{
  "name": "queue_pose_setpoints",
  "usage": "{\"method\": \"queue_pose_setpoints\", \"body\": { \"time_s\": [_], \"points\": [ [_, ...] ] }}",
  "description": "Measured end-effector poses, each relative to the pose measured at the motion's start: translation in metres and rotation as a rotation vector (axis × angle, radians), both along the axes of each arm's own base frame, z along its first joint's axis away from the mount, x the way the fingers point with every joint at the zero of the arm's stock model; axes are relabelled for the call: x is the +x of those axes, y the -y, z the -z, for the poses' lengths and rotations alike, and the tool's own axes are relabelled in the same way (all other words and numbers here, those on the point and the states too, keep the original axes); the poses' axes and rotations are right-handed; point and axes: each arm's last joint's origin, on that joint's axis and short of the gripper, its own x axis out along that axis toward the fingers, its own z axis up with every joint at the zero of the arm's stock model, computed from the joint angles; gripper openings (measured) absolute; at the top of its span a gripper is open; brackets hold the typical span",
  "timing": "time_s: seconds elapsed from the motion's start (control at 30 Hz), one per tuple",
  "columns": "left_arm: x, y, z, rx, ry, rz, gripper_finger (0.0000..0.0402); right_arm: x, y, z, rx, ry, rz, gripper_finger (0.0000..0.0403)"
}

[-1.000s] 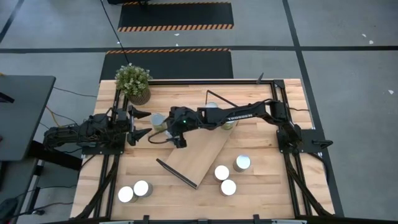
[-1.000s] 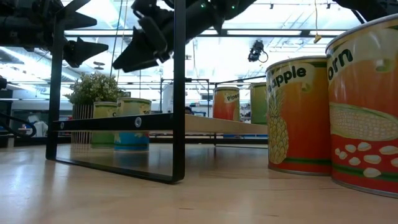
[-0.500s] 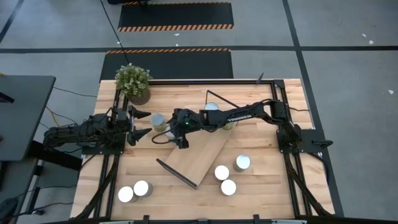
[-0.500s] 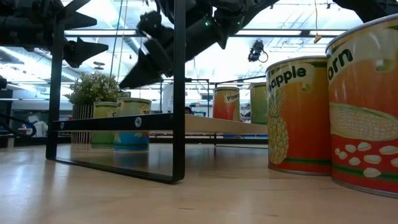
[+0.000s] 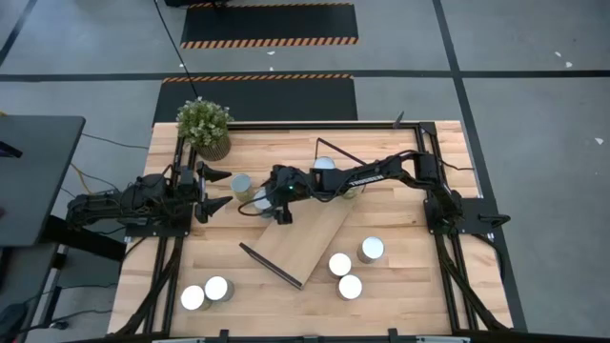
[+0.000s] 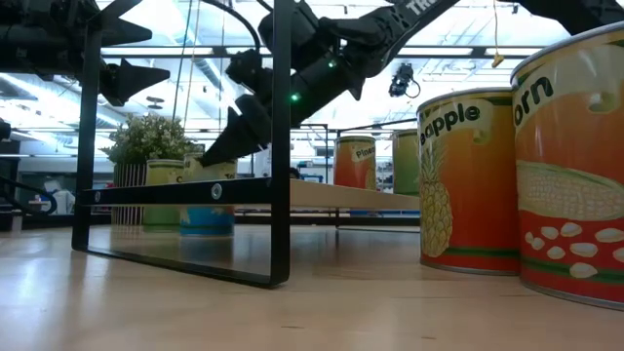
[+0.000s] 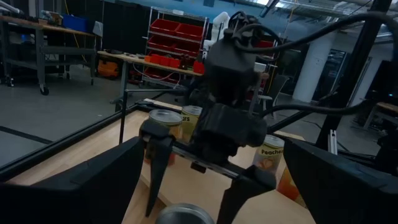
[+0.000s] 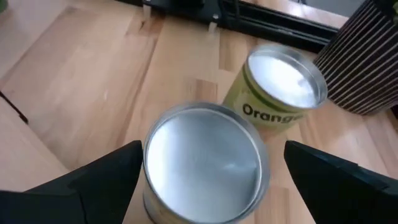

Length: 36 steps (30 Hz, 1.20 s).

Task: Pick and place cans onto a shelf
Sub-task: Put the canned tomatoes on the shelf

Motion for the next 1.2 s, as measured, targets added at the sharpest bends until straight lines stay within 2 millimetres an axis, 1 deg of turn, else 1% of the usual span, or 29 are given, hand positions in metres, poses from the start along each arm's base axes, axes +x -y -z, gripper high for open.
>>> {"method": "queue_pose_setpoints", "body": {
  "time_s": [0.27, 0.43, 0.7, 0.9, 1.0, 1.2],
  "points": [
    [0.0, 0.0, 0.0, -0.001, 0.0, 0.0, 0.0392, -0.005, 0.006, 0.009, 0.041, -0.024, -0.022, 0.04],
    [0.0, 0.0, 0.0, -0.001, 0.001, 0.0, 0.0392, -0.004, 0.01, 0.008, 0.063, 0.003, -0.045, 0.0395],
    [0.0, 0.0, -0.001, -0.001, 0.008, 0.0, 0.0392, -0.004, 0.016, 0.006, 0.072, 0.024, -0.039, 0.036],
    [0.0, 0.0, -0.001, -0.001, 0.007, 0.0, 0.0392, -0.004, 0.016, 0.005, 0.069, 0.025, -0.031, 0.0335],
    [0.0, 0.0, -0.001, 0.0, 0.008, 0.0, 0.0392, -0.004, 0.017, 0.001, 0.044, 0.028, -0.018, 0.0331],
    [0.0, 0.0, 0.0, -0.001, -0.004, 0.0, 0.0392, 0.002, 0.019, -0.019, 0.012, -0.012, -0.022, 0.0333]
  ]
}}
